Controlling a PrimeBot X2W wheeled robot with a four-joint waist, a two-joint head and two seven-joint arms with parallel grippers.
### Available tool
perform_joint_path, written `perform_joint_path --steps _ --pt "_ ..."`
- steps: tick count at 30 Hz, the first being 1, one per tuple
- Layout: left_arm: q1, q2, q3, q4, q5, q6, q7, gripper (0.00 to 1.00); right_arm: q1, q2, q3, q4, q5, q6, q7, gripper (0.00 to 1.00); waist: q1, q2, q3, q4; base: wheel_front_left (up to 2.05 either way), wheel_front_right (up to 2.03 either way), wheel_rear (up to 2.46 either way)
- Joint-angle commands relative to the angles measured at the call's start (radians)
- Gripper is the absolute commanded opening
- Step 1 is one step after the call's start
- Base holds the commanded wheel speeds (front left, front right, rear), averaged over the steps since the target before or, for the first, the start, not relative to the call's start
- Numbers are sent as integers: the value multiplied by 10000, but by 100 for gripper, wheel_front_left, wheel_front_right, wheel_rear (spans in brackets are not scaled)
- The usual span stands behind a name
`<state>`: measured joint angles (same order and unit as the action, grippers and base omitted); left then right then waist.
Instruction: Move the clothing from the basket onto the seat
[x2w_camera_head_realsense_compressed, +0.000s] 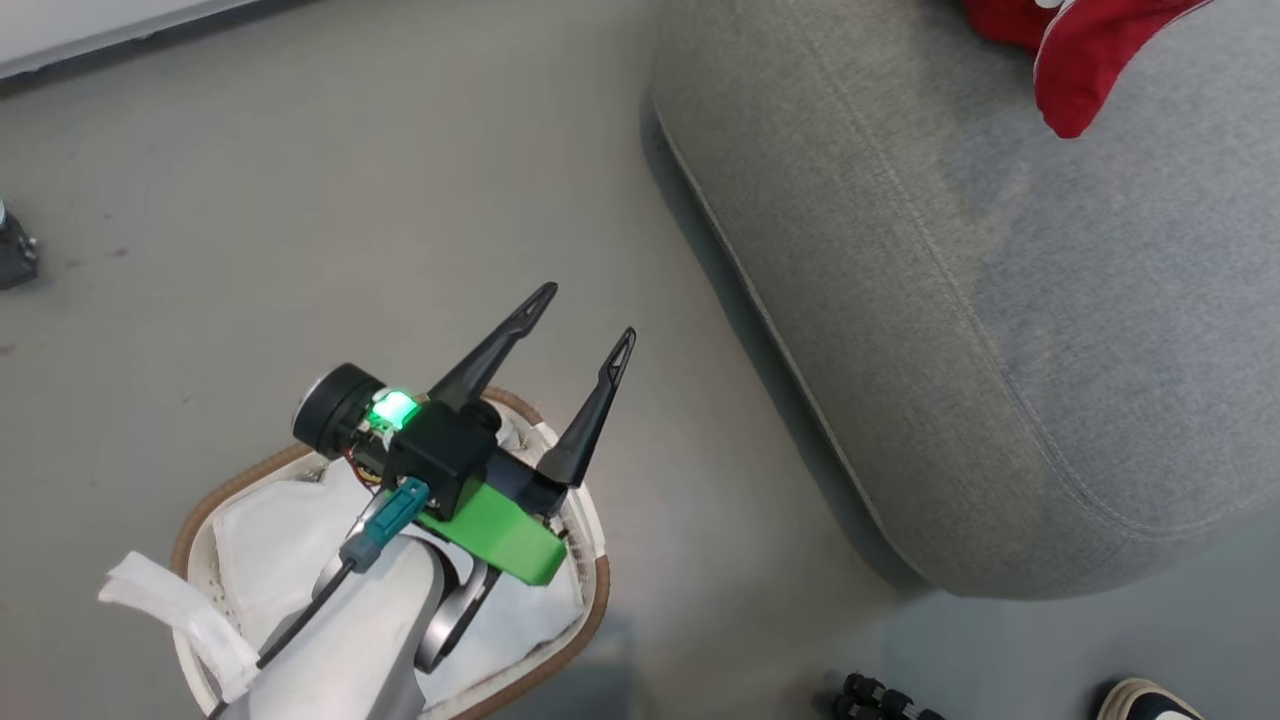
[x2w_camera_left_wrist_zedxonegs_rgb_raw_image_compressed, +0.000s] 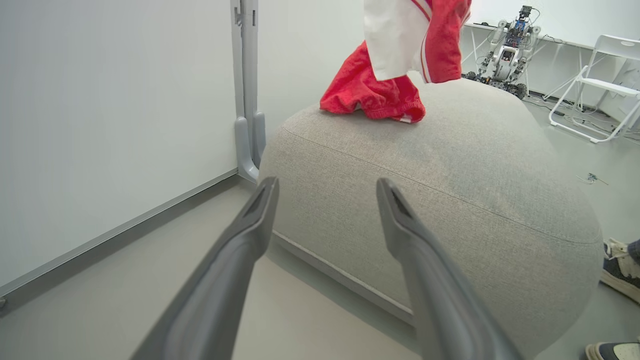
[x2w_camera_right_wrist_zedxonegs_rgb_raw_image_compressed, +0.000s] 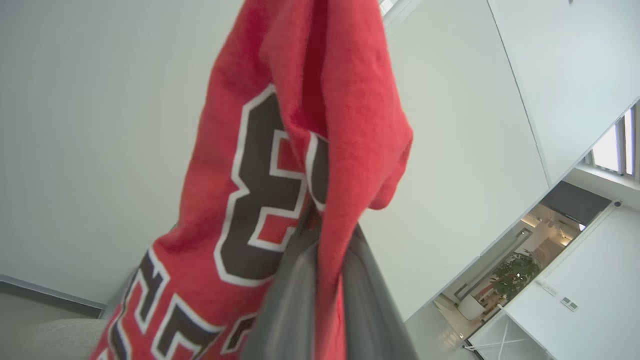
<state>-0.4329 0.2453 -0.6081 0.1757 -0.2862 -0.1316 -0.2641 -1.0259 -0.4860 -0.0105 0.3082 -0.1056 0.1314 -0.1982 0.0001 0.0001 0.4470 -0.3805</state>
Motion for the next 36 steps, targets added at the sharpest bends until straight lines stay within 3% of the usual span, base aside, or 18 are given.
perform_joint_path --steps 1,9,23,29,32,33,34,35,36 --pt "-224 137 64 -9 -10 17 -2 100 -275 -134 -274 82 -184 -14 167 0 -1 -1 667 627 0 0 0" --pt "-628 326 -21 -128 -90 17 -2 100 -854 -451 -2225 593 -1549 -16 1063 0 -1 -1 1567 1346 0 0 0" --pt "-959 342 -210 -307 -246 17 -2 100 227 627 -4529 2048 -2397 -15 2650 0 -1 -1 2810 2272 0 0 0" --pt "-1065 404 -22 -321 -216 17 -2 100 787 1323 -5856 2259 -2807 -15 2728 0 -1 -1 2897 2354 0 0 0" --pt "-1047 378 61 -309 -216 17 -3 100 1009 1327 -6328 2533 -2926 -15 2398 0 -1 -1 2758 2323 0 0 0" --pt "-1021 375 82 -292 -215 17 -3 100 1019 1284 -6452 2643 -2906 -16 2229 10 -1 -1 2696 2294 0 0 0" --pt "-976 365 107 -258 -230 17 -2 100 1011 1217 -6540 2790 -2863 -15 1988 69 -1 -1 2611 2254 0 0 0" --pt "-929 348 141 -239 -254 17 -2 100 1015 1130 -6562 2976 -2851 -15 1754 100 -1 -1 2514 2208 0 0 0" --pt "-880 319 172 -227 -284 17 -2 100 1005 1060 -6569 3170 -2829 -15 1559 100 -1 -1 2415 2168 0 0 0"
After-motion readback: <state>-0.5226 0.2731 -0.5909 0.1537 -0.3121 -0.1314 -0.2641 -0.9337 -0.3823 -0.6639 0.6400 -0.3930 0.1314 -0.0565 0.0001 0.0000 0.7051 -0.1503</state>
